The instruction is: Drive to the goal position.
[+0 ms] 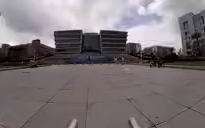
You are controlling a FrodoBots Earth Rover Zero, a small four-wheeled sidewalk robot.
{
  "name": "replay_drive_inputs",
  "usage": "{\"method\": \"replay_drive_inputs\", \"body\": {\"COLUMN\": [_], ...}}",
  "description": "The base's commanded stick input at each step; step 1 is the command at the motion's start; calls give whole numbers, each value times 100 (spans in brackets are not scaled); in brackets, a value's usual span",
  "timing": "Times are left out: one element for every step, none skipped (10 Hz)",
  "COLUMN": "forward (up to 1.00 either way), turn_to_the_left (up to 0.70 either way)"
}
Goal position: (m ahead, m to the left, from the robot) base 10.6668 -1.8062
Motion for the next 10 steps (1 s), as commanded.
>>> {"method": "replay_drive_inputs", "body": {"forward": [100,100,100,100,100,100,100,100,100,100], "turn_to_the_left": [0,0,0,0,0,0,0,0,0,0]}}
